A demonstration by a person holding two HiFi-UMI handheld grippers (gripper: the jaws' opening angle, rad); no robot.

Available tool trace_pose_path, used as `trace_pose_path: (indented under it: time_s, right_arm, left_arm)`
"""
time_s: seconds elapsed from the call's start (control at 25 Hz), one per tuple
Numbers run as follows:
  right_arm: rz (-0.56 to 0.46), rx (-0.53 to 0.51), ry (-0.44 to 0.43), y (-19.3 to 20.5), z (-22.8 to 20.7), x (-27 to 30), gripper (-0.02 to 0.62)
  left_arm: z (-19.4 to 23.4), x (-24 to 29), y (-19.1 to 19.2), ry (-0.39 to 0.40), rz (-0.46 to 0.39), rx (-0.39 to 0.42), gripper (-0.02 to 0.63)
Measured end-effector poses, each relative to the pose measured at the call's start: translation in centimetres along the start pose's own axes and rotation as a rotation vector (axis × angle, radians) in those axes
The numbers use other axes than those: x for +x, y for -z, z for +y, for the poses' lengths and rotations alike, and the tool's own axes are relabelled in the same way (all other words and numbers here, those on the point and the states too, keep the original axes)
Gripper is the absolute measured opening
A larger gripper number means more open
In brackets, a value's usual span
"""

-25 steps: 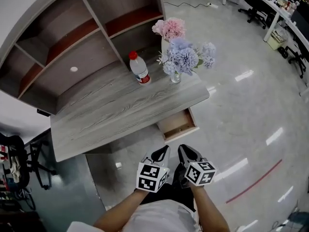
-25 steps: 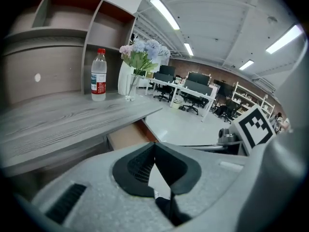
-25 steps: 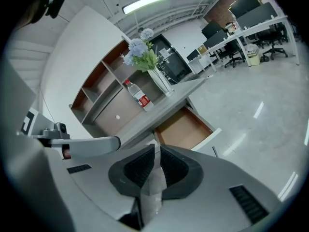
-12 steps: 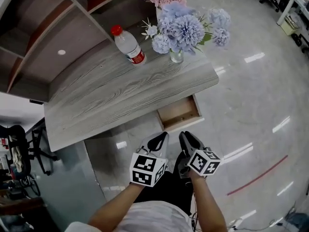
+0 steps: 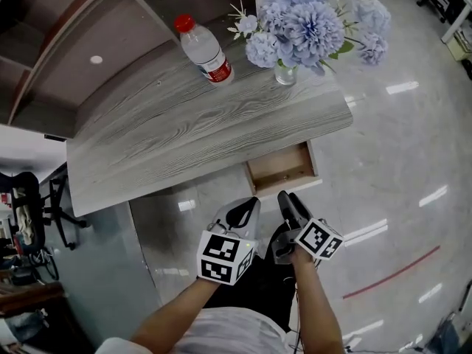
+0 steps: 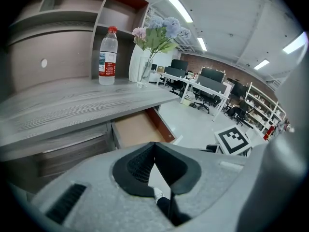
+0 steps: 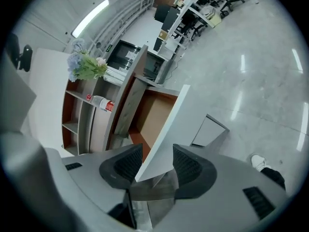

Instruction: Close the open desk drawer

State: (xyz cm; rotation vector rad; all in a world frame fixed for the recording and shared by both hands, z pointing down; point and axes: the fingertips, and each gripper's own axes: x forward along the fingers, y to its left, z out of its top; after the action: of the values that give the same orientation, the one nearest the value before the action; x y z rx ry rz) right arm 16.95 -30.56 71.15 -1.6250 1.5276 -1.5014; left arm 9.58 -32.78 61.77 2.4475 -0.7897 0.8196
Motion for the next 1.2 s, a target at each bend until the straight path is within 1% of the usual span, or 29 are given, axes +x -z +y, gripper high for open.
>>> trace_pose_path:
  time_s: [0.24, 0.4, 0.6, 0.8, 0.92, 1.08, 1.12, 1.2]
  right_arm:
    - [-0.008, 0.100, -0.007, -0.1, -0.6, 1.3, 0.163]
    - [-0.036, 0.157, 0.015, -0.5, -1.2, 1.9, 0.163]
    - [-0.072, 0.230, 0.004, -0.5, -1.3, 1.9, 0.149]
    - [-0.078, 0.258, 0.030, -0.5, -1.0, 1.6, 0.123]
    - [-0.078, 0.275, 0.060, -0.5, -0.6, 1.0, 0.123]
    - [-0.080, 0.268, 0.004, -1.2, 0.8, 1.1, 0.126]
    - [-0.071, 0.265, 0.004, -1.3, 0.9, 1.0, 0.130]
    - [-0.053, 0.270, 0.033, -1.2, 0.9, 0.7, 0.130]
  left_arm:
    - [0.3, 0.2, 0.0, -0.002, -0.006, -0.025, 0.005]
    - [0.5, 0.1, 0.2, -0.007, -0.004, -0.022, 0.005]
    - [0.8, -0.2, 0.8, -0.016, 0.001, -0.040, 0.005]
    - [-0.2, -0.2, 0.8, 0.006, -0.005, -0.039, 0.005]
    - [-0.4, -0.2, 0.2, 0.013, -0.015, -0.035, 0.005]
    - [-0.3, -0.3, -0.7, 0.012, -0.034, -0.033, 0.005]
    - [-0.3, -0.3, -0.9, 0.012, -0.039, -0.032, 0.005]
    - [-0.4, -0.3, -1.2, 0.013, -0.045, -0.030, 0.005]
